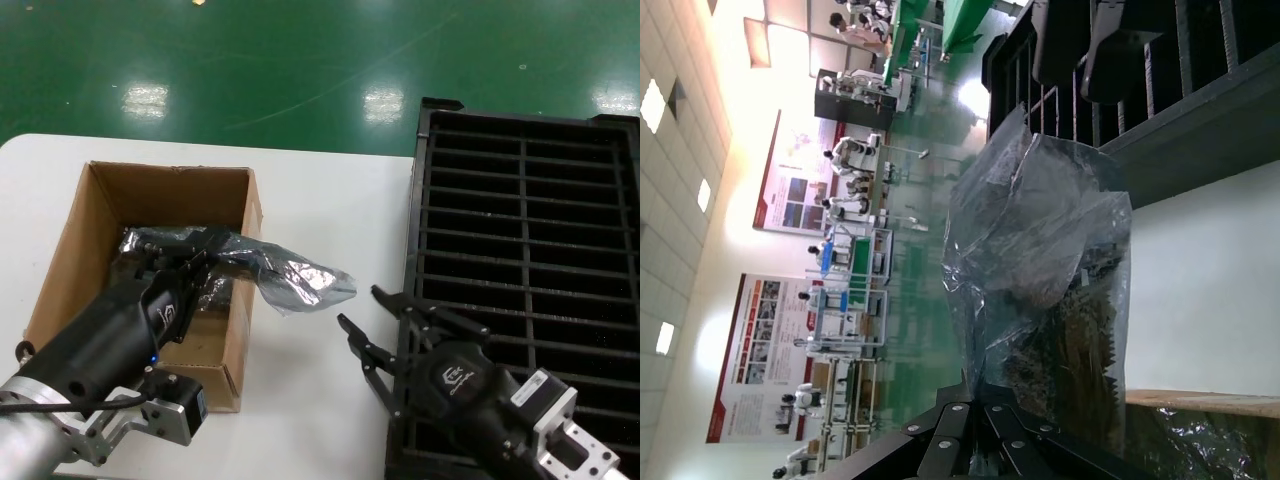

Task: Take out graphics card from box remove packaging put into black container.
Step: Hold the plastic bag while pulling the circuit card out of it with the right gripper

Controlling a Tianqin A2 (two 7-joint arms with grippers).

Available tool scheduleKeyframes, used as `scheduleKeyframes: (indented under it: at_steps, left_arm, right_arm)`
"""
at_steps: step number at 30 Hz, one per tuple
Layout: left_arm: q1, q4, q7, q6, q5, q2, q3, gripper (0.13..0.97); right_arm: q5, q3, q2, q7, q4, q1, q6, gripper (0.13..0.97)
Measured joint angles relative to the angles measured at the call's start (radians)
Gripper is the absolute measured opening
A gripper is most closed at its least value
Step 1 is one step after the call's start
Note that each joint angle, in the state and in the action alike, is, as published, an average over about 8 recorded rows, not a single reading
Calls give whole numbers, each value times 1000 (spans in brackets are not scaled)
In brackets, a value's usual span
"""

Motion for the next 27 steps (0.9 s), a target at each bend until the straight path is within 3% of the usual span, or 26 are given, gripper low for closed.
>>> scheduleKeyframes:
  at_steps: [5, 14, 27]
  left_arm:
    - [0, 0, 0, 0, 0, 0, 0, 140]
    - [0, 0, 0, 0, 0, 0, 0, 140]
    - [0, 0, 0, 0, 0, 0, 0, 140]
  right_arm:
    - [2, -6, 5, -27, 0, 6, -35, 306]
    - [-10, -21, 21, -48, -9, 40, -77, 187]
    - [-58, -71, 17, -15, -128, 208, -136, 137]
